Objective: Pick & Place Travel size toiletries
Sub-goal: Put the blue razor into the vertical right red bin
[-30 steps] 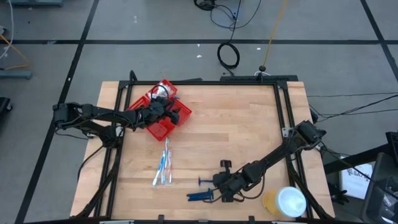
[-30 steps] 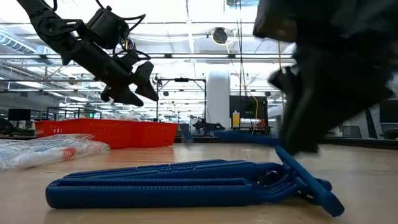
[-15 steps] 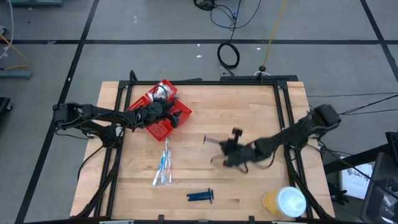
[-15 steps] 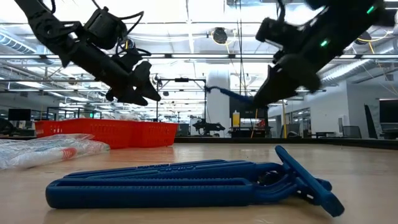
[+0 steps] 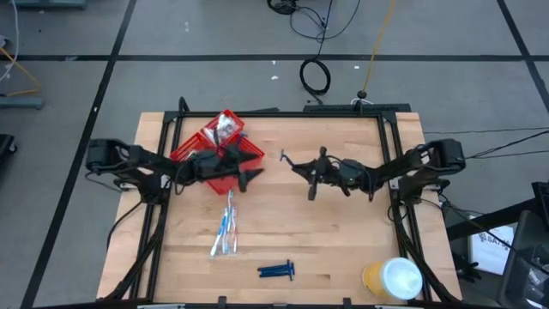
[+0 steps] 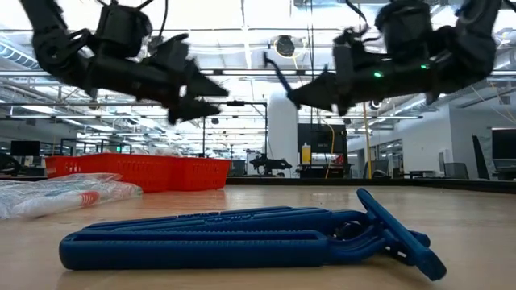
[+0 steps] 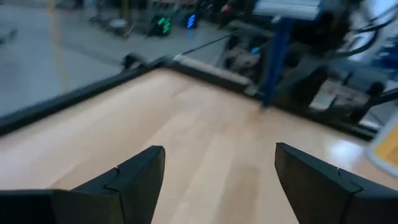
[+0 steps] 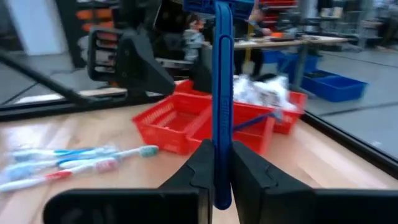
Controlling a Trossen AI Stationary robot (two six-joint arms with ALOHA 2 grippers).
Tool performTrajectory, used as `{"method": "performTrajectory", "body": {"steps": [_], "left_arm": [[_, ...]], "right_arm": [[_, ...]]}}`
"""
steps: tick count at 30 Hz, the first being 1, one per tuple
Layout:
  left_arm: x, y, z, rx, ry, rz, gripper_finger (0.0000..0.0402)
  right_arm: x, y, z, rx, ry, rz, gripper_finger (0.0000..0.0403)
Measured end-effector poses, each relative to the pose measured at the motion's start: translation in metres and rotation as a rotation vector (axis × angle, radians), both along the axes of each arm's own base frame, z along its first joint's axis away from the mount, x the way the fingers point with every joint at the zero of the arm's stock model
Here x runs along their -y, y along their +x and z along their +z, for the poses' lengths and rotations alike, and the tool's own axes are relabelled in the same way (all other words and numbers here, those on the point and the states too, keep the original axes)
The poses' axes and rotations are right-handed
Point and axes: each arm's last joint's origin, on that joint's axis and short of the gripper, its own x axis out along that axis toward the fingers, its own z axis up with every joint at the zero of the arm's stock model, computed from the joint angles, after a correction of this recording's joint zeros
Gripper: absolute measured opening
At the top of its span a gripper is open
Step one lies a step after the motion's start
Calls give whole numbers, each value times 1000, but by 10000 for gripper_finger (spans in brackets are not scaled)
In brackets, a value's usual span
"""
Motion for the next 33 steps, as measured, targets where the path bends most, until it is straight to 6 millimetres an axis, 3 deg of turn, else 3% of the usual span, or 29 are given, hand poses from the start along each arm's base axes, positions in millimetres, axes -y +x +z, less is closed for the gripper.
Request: {"method": "performTrajectory", "body": {"steps": [5, 9, 19, 23, 30, 33], "left_arm": [[17, 36, 14, 75, 115, -78, 299], [27, 56, 22, 72, 177, -131, 298], [27, 63, 22, 53, 185, -110, 287], [27, 63, 22, 45, 188, -112, 222], [28, 63, 22, 45, 232, -147, 27], [26, 63, 22, 46, 223, -142, 21]], "right_arm": [[-6, 23, -4, -31, -24, 55, 21], [-10, 28, -4, -25, -27, 69, 21], [-24, 28, 2, 15, -29, 134, 21], [-24, 28, 2, 14, -30, 136, 21], [-24, 28, 1, -1, -54, 128, 40], [-24, 28, 1, -5, -53, 127, 56]]}}
